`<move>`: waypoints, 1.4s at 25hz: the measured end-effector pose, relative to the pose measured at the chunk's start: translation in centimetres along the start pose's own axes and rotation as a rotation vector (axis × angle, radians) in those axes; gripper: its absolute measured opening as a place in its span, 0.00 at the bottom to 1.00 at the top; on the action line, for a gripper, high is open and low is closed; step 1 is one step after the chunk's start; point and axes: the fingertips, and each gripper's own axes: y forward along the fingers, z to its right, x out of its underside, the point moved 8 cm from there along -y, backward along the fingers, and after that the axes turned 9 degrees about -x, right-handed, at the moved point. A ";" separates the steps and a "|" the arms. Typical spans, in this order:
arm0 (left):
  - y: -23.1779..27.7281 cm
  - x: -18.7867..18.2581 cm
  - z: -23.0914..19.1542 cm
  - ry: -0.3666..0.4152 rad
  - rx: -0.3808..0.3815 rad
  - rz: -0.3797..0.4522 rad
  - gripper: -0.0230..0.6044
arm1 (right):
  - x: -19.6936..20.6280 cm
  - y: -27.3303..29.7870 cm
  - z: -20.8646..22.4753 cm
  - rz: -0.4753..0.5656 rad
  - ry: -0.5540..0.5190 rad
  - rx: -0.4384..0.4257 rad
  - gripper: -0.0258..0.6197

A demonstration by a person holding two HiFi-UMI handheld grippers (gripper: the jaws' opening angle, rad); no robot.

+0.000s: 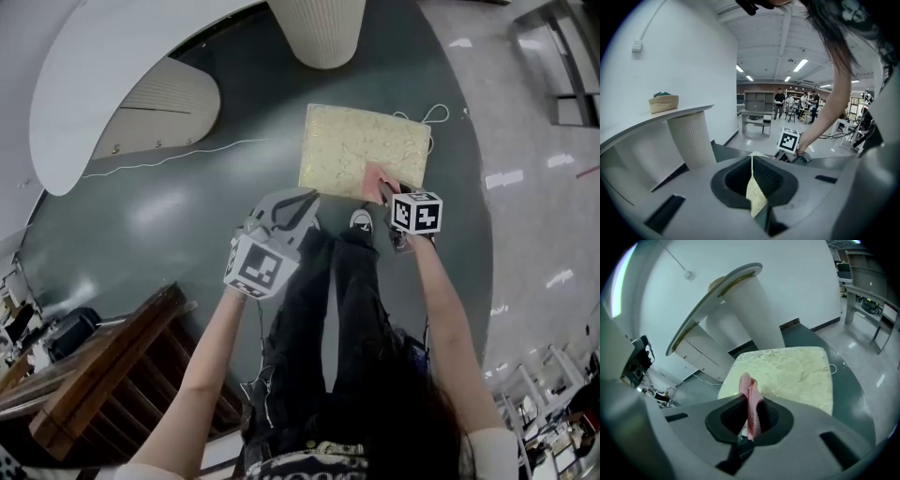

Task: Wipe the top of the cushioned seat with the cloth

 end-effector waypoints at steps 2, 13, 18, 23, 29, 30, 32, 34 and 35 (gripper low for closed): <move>-0.8 0.7 -0.4 -0.009 -0.020 -0.007 0.05 | 0.1 2.3 -2.1 -0.019 -0.013 -0.038 0.06; -4.8 4.2 -2.5 -0.088 -0.133 -0.044 0.05 | 1.0 11.4 -10.0 -0.127 -0.065 -0.148 0.06; -5.9 5.7 -3.4 -0.106 -0.158 -0.055 0.05 | 1.3 13.8 -10.6 -0.175 -0.098 -0.135 0.06; -6.3 6.2 -3.4 -0.109 -0.148 -0.065 0.05 | 1.7 13.4 -9.0 -0.204 -0.104 -0.080 0.06; -4.8 4.9 -2.5 -0.088 -0.095 -0.050 0.05 | 2.4 10.1 -4.8 -0.183 -0.041 0.008 0.06; -4.4 4.6 -2.3 -0.082 -0.083 -0.047 0.05 | 2.5 9.4 -4.0 -0.178 -0.029 0.023 0.06; -3.5 4.1 -1.8 -0.069 -0.066 -0.039 0.05 | 2.8 7.9 -2.2 -0.164 -0.003 0.051 0.06; -2.5 3.4 -1.3 -0.057 -0.043 -0.033 0.05 | 3.2 6.3 -0.5 -0.151 0.025 0.078 0.06; -2.1 3.0 -1.0 -0.051 -0.027 -0.031 0.05 | 3.4 5.5 0.3 -0.146 0.038 0.093 0.06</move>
